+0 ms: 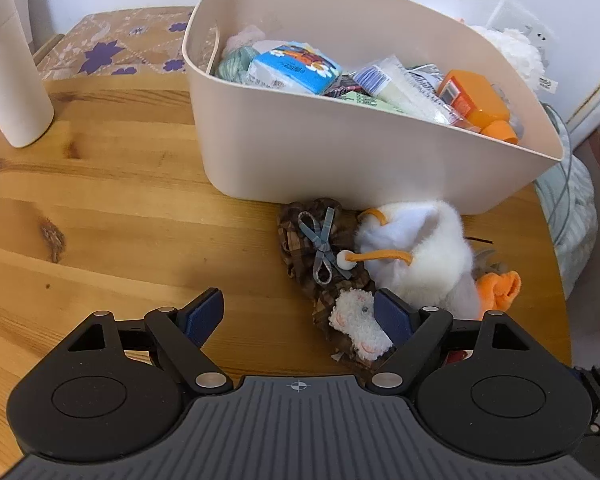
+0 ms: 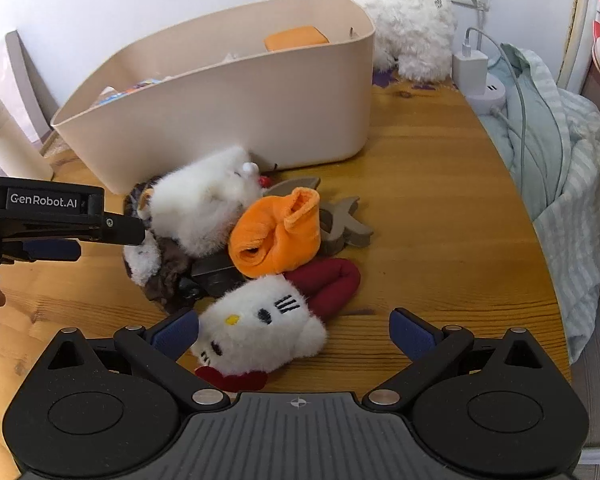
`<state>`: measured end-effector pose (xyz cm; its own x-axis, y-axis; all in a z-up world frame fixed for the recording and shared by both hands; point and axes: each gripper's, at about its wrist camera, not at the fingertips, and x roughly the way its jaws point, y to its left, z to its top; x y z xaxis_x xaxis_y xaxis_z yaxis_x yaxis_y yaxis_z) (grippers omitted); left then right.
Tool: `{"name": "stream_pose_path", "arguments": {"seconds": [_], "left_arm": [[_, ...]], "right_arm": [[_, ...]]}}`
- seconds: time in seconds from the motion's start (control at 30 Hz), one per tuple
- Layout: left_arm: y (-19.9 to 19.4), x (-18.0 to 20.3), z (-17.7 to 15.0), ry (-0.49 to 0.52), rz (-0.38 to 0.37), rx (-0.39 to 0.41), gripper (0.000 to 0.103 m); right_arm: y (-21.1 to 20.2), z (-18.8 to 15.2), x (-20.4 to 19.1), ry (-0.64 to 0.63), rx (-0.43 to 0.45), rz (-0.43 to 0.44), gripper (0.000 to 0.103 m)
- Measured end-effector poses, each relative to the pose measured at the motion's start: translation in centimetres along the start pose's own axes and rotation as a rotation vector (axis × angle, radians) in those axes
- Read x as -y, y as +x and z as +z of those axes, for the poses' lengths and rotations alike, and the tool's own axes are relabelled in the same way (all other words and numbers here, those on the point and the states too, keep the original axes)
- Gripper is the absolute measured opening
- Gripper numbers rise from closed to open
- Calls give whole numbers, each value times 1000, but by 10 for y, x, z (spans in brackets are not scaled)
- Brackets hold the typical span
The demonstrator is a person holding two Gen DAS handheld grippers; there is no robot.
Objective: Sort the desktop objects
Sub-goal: 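Move both open tools back toward the plush toys beside the basket, then grasp the white fuzzy plush with the left tool while the right tool grasps the white cat plush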
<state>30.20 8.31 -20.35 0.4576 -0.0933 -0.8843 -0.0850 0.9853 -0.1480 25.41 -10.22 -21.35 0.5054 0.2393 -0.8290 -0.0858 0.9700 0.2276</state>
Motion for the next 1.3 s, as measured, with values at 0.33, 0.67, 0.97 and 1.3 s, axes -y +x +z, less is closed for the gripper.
{"name": "stream_pose_path", "arguments": {"seconds": [0.33, 0.67, 0.97, 1.3], "left_arm": [[24, 6, 6, -40, -2, -35, 84], [37, 6, 7, -12, 4, -44, 93], [46, 20, 3, 138, 107, -36, 94], [38, 2, -7, 183, 122, -20, 88]], "right_arm": [[13, -1, 10, 21, -53, -15, 103], [16, -4, 24, 47, -69, -31, 103], [17, -3, 28, 44, -68, -39, 103], [12, -4, 32, 18, -44, -36, 80]]}}
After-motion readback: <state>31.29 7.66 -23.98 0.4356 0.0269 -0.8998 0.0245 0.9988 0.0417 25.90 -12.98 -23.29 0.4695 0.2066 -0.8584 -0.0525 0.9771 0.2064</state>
